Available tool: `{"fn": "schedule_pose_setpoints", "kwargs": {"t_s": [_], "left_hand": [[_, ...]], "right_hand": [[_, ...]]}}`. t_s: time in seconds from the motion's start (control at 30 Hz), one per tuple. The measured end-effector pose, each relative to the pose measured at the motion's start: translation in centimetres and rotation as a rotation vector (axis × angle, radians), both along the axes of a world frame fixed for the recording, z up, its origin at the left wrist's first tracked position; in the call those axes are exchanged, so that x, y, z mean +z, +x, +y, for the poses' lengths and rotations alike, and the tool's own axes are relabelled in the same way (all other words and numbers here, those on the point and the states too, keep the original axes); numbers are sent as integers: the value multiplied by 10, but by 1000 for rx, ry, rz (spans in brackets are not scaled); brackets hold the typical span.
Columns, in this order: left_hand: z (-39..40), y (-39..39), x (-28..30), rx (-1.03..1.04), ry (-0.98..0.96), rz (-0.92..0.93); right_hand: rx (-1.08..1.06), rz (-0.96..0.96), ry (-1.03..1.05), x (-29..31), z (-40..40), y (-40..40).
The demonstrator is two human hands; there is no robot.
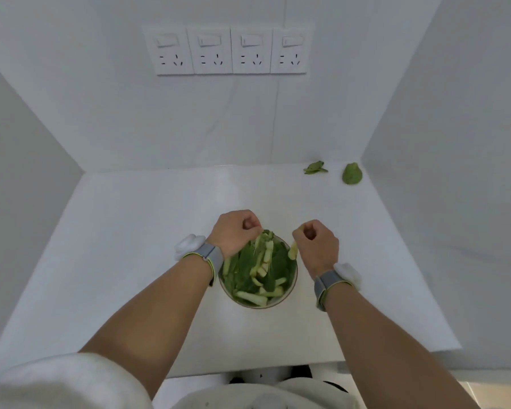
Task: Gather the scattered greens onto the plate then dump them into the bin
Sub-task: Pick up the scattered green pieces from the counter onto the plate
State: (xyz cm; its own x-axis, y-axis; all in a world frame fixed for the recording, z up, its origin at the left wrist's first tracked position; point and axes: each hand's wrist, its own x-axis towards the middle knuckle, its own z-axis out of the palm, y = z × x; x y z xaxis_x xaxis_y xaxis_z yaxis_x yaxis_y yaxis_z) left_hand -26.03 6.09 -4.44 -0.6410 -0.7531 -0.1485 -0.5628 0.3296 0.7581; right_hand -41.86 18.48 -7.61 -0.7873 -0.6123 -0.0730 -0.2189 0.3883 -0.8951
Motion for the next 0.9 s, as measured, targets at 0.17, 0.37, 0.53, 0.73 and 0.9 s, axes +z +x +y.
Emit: {"fn": "schedule_pose_setpoints", "kwargs": {"t_s": [0.17, 0.37, 0.53, 0.73, 0.9], "left_hand": [[13, 27, -9, -15, -50, -26], [34, 39, -21, -58, -99, -16], [37, 48, -28, -107, -250, -56], [39, 50, -37, -129, -378, -89], [39, 50, -37, -118, -401, -74]], "right_hand": [[101, 13, 34, -5, 13, 27], [205, 10, 109, -8, 28, 39], [180, -16, 110, -6, 38, 33], [374, -143, 196, -3, 38, 37], [515, -167, 250, -1, 42, 35]]}}
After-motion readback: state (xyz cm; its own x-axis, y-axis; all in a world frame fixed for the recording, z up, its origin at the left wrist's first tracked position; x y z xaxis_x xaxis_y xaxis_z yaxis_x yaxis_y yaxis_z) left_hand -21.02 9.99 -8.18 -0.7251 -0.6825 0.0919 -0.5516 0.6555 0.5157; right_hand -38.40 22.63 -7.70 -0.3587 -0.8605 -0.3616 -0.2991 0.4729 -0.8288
